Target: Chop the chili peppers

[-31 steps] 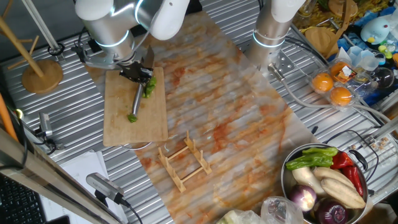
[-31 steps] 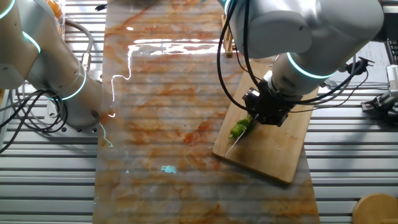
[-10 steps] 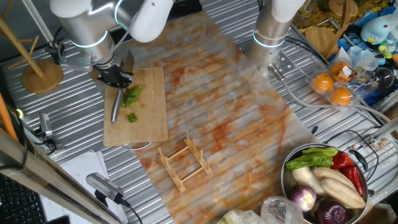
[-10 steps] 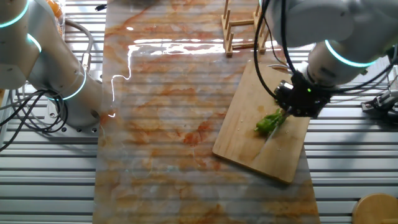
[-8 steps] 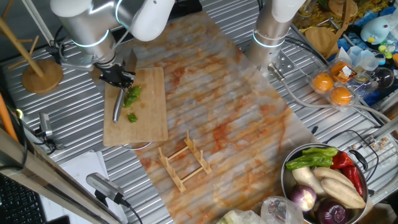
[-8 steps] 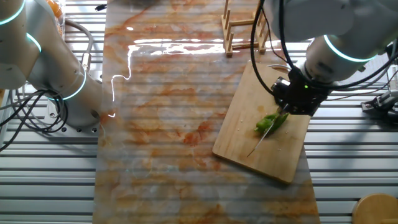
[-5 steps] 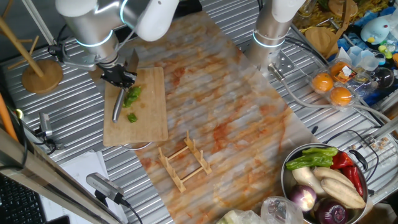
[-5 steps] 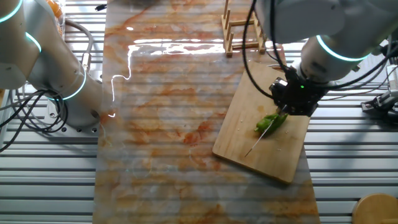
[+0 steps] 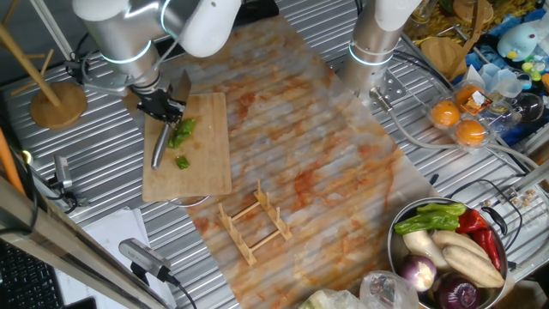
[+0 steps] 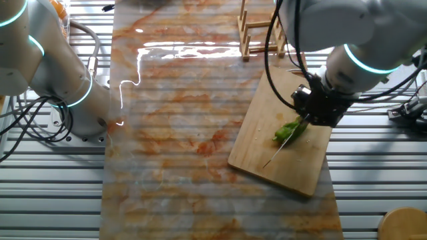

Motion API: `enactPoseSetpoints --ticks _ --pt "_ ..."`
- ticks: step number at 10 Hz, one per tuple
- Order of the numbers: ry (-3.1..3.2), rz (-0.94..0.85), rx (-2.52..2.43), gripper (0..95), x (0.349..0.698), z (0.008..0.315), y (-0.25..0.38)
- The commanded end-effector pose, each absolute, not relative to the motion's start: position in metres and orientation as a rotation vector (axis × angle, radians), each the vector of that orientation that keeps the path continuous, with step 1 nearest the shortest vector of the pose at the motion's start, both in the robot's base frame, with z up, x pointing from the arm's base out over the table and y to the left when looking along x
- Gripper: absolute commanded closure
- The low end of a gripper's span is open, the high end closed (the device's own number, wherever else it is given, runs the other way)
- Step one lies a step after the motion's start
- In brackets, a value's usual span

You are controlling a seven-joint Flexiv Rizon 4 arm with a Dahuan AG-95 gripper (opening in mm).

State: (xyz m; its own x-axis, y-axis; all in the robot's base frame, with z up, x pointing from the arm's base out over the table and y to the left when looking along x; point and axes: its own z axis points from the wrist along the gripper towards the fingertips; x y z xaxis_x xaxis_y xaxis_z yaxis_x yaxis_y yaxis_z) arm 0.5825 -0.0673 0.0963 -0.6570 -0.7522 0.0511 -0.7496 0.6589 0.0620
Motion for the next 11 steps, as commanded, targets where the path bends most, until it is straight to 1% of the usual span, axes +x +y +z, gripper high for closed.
enactPoseSetpoints --ticks 1,4,11 --pt "-2.799 -0.051 1.269 95.0 0.575 0.094 -0.068" --pt "-2.810 -0.045 1.264 95.0 0.572 0.083 -0.066" --pt "-2.804 -0.060 1.238 95.0 0.572 0.078 -0.068"
